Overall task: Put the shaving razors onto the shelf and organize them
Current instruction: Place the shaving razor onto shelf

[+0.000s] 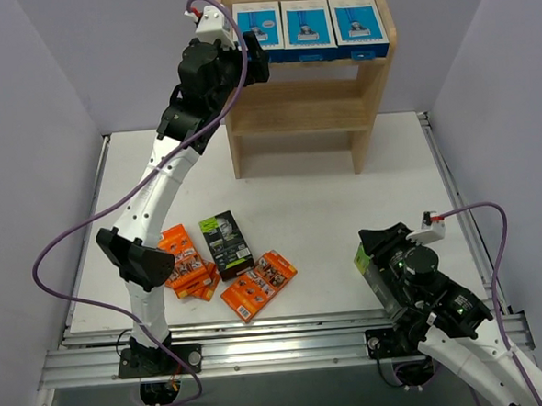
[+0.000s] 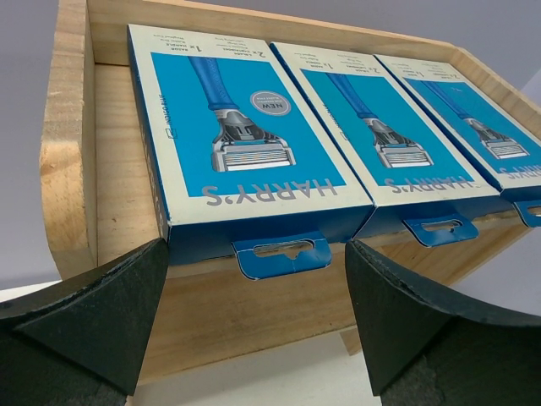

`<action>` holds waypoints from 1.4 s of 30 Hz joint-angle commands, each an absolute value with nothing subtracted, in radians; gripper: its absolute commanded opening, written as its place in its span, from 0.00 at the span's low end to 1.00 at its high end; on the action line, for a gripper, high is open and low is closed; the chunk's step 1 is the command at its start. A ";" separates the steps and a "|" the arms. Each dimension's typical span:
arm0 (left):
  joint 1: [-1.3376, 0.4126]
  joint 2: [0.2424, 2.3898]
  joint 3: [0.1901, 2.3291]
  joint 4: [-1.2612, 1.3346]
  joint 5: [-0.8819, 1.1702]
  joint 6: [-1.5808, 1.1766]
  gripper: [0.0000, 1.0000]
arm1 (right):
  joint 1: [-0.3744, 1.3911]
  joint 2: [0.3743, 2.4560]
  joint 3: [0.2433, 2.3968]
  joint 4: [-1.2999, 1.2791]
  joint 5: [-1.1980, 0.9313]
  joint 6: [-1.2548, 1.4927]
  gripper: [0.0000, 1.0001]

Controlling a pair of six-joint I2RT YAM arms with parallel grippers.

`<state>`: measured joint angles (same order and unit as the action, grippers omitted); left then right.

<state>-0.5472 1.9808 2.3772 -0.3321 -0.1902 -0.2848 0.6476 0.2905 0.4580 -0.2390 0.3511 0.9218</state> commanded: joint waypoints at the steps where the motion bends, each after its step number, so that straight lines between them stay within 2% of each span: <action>1: -0.555 2.006 2.427 -0.253 -0.178 -0.298 0.94 | 0.643 0.311 0.449 -0.195 0.379 0.910 0.24; 26: -0.555 1.994 2.393 -0.199 -0.152 -0.333 0.94 | 0.643 0.310 0.453 -0.209 0.382 0.917 0.25; 42: -0.554 1.930 2.321 -0.195 -0.215 -0.279 0.94 | 0.643 0.304 0.456 -0.215 0.382 0.925 0.39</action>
